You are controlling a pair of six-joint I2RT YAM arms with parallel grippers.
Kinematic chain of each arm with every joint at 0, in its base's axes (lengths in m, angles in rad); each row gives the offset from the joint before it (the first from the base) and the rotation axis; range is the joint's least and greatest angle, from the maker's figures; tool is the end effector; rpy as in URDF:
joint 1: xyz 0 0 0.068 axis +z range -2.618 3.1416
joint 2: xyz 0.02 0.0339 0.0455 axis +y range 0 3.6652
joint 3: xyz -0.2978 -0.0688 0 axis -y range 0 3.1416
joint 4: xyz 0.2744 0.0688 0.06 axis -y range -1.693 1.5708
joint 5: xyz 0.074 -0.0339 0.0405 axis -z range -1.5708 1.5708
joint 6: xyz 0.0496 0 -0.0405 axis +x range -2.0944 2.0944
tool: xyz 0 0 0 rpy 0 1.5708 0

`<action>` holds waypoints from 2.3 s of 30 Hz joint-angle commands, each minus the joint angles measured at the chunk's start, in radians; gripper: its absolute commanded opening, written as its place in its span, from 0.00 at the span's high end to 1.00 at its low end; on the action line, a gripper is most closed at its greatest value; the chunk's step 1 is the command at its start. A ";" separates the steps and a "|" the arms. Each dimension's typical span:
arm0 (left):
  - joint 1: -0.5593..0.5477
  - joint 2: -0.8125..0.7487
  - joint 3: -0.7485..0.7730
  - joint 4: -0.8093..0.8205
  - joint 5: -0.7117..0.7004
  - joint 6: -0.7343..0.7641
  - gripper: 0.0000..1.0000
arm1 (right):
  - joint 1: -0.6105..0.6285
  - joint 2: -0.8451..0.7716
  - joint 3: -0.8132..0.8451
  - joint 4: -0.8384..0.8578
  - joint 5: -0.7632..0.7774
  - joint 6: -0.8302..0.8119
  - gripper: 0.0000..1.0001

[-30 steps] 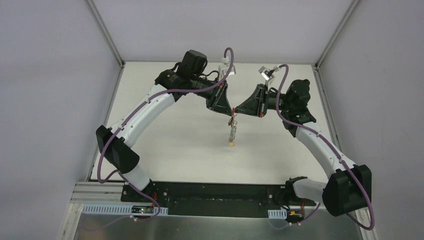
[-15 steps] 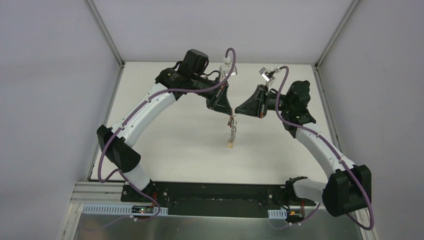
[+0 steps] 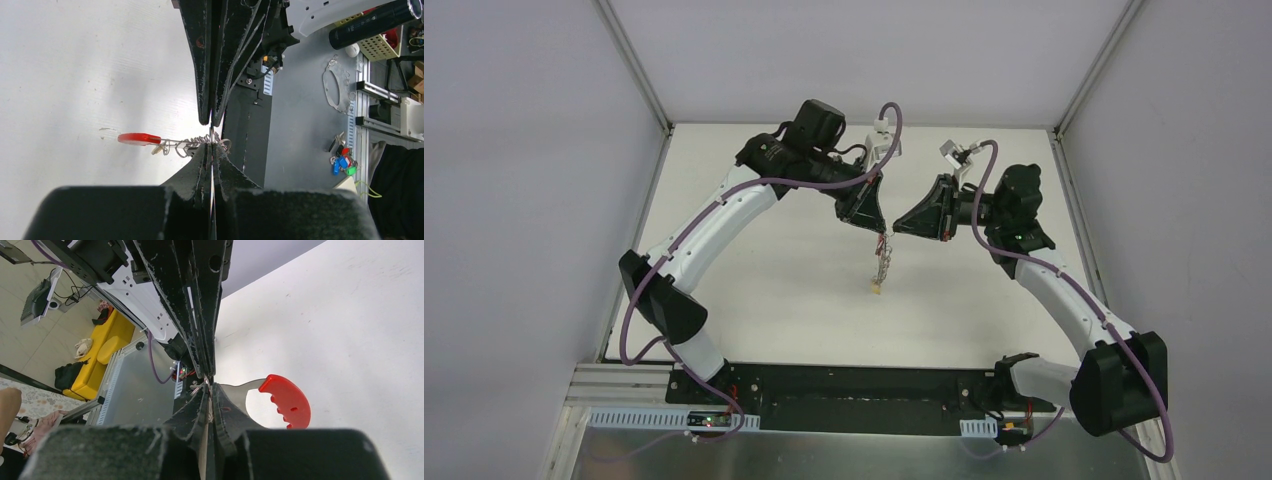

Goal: Put the keys on the keyring

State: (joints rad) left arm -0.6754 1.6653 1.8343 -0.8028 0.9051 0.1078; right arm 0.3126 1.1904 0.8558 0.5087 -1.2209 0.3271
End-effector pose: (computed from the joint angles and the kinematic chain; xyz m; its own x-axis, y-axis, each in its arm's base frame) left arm 0.2822 -0.2760 0.4533 -0.3648 0.3773 -0.8512 0.9254 0.0455 -0.3764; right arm 0.2501 0.1298 0.3723 -0.1606 0.0638 -0.9849 -0.9865 0.0223 0.1623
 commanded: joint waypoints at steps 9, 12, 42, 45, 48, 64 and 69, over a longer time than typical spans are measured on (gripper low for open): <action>-0.035 0.014 0.056 -0.096 0.005 0.069 1.00 | 0.016 -0.038 0.023 -0.086 -0.032 -0.105 0.67; -0.040 0.019 0.057 -0.098 0.007 0.070 1.00 | 0.022 -0.041 0.027 -0.108 -0.033 -0.122 0.60; -0.046 0.037 0.054 -0.101 0.013 0.068 1.00 | 0.075 -0.009 0.055 -0.177 -0.015 -0.174 0.91; -0.047 0.036 0.051 -0.101 0.013 0.069 1.00 | 0.075 -0.006 0.057 -0.176 -0.017 -0.175 0.99; -0.047 0.036 0.052 -0.103 0.011 0.076 1.00 | 0.075 -0.009 0.060 -0.175 -0.013 -0.175 1.00; 0.012 -0.091 -0.149 0.177 0.066 -0.103 0.63 | 0.030 -0.019 0.052 0.034 0.002 0.028 1.00; 0.014 -0.101 -0.176 0.243 0.078 -0.155 0.61 | 0.016 -0.012 0.028 0.139 0.001 0.115 1.00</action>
State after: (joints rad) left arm -0.6655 1.6150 1.6733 -0.6708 0.9363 0.0238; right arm 0.3431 1.1854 0.8658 0.4759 -1.2121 0.3439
